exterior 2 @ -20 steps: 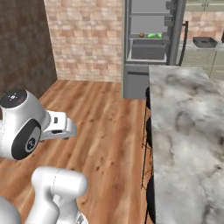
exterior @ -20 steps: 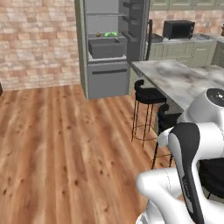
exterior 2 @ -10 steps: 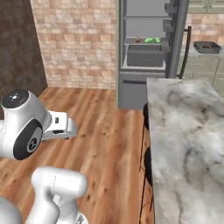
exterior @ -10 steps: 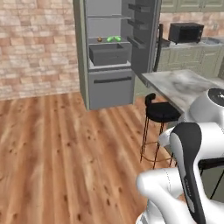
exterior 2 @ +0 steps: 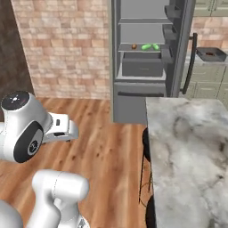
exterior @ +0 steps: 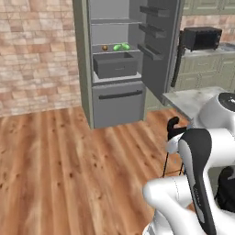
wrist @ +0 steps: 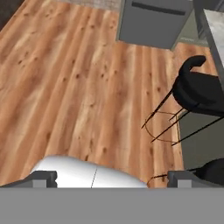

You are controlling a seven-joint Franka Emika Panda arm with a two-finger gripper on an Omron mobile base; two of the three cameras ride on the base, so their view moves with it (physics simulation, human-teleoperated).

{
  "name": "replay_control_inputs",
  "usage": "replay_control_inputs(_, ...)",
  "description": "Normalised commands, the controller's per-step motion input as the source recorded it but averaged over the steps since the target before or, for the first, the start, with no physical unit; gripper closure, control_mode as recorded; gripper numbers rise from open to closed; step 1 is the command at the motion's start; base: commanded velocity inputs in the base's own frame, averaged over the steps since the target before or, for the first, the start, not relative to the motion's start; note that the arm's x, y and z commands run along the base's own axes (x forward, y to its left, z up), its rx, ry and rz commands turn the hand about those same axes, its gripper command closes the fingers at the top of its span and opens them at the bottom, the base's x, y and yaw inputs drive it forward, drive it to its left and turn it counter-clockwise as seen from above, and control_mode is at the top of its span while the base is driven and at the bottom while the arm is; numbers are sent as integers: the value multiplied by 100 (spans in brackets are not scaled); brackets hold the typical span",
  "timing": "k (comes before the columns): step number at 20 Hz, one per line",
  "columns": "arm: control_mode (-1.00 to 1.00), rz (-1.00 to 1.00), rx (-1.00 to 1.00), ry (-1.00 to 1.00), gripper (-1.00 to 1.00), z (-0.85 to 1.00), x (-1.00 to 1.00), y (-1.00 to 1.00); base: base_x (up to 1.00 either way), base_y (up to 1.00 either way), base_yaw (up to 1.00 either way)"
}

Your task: Place one corn and one chicken drumstick in each tupperware on the nearby counter, to pack two identical lunches.

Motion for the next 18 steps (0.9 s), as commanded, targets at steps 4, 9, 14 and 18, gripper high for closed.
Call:
replay_control_inputs(4, 100, 0, 0, 0, -100, 0, 0, 0, 100, -8, -14)
replay_control_inputs(9, 100, 0, 0, 0, -100, 0, 0, 0, 100, -1, -15)
replay_control_inputs(14, 100, 0, 0, 0, -100, 0, 0, 0, 100, 0, -16)
replay_control_inputs(18, 100, 0, 0, 0, -100, 0, 0, 0, 100, -1, -14)
